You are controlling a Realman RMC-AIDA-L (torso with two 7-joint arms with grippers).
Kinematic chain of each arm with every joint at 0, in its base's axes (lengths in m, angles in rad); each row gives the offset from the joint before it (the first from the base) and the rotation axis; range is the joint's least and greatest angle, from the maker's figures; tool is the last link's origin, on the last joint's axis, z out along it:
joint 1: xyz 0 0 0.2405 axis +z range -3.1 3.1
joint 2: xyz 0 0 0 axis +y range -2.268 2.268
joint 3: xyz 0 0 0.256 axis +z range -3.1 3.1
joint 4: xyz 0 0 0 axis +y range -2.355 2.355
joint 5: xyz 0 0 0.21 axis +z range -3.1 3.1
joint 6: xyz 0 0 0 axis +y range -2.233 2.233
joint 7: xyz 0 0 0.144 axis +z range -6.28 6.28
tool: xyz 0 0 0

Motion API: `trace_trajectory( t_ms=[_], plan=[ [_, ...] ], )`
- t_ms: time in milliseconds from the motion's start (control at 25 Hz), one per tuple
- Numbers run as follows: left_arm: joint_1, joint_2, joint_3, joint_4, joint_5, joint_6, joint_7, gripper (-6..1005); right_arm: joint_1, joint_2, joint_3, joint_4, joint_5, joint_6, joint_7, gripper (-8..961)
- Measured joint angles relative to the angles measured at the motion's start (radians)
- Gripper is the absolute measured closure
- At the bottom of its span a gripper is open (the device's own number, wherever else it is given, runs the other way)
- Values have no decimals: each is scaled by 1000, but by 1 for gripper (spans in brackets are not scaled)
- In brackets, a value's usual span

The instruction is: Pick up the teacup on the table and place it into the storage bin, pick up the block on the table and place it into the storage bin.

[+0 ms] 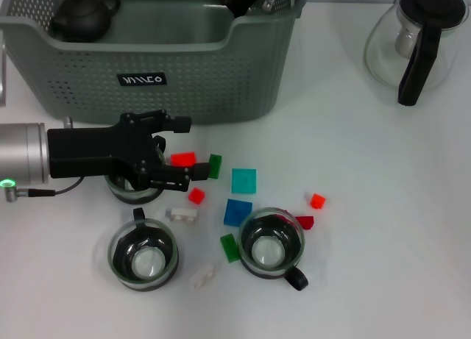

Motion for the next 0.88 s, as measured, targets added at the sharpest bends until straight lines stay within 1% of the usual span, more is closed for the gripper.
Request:
trace_trajectory(
  t_ms=[400, 520, 560, 640, 680, 720, 760, 880],
  plan=[
    [2, 3, 0, 0, -3, 9, -1, 51, -1, -1, -1, -12, 0, -18, 11, 873],
    [1, 4, 0, 0, -4, 10, -2, 51, -5, -3, -2, -28, -2, -25, 22, 650],
    [2, 4, 0, 0, -5, 10, -2, 51, -10, -4, -2, -39, -3, -28, 31, 589],
    [3, 5, 0, 0, -6, 11, -3, 51, -28, -5, -3, -80, -5, -41, 51, 468],
    [4, 5, 0, 0, -7, 11, -3, 51, -54, -6, -3, -135, -6, -60, 70, 408],
    [5, 5, 0, 0, -7, 11, -3, 51, -70, -7, -3, -166, -7, -72, 80, 388],
    [6, 5, 0, 0, -8, 11, -4, 51, -70, -7, -3, -166, -7, -72, 80, 368],
    [7, 8, 0, 0, -11, 16, -6, 52, -127, -8, -3, -289, -6, -119, 117, 307]
  ],
)
